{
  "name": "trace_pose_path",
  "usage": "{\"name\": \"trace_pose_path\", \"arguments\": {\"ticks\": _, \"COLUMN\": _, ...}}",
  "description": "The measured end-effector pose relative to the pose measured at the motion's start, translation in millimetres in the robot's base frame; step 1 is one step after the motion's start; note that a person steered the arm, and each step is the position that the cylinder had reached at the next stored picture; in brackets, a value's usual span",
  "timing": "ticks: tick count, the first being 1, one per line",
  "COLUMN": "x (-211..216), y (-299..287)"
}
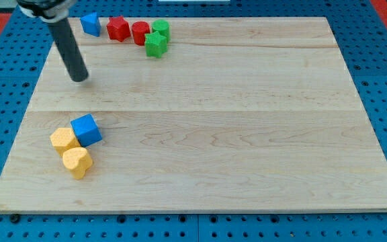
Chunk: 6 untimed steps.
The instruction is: Move your arm to the top right of the green circle
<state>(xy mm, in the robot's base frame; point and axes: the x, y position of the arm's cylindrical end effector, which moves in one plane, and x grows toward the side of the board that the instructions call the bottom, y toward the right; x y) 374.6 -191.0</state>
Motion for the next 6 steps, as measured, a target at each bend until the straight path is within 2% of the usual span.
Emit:
{"name": "trace_pose_path", "arguments": {"ticks": 1, "x": 8, "y": 42}}
{"name": "trace_pose_path", "arguments": {"ticks": 2, "x": 38, "y": 43}}
{"name": "trace_pose_path", "arguments": {"ticks": 3, "x": 40, "y": 115}}
{"name": "trace_pose_path", "arguments": {"ticks": 4, "x": -5, "y": 192}}
{"name": "trace_pose_path", "arguments": {"ticks": 6, "x": -139, "y": 211}}
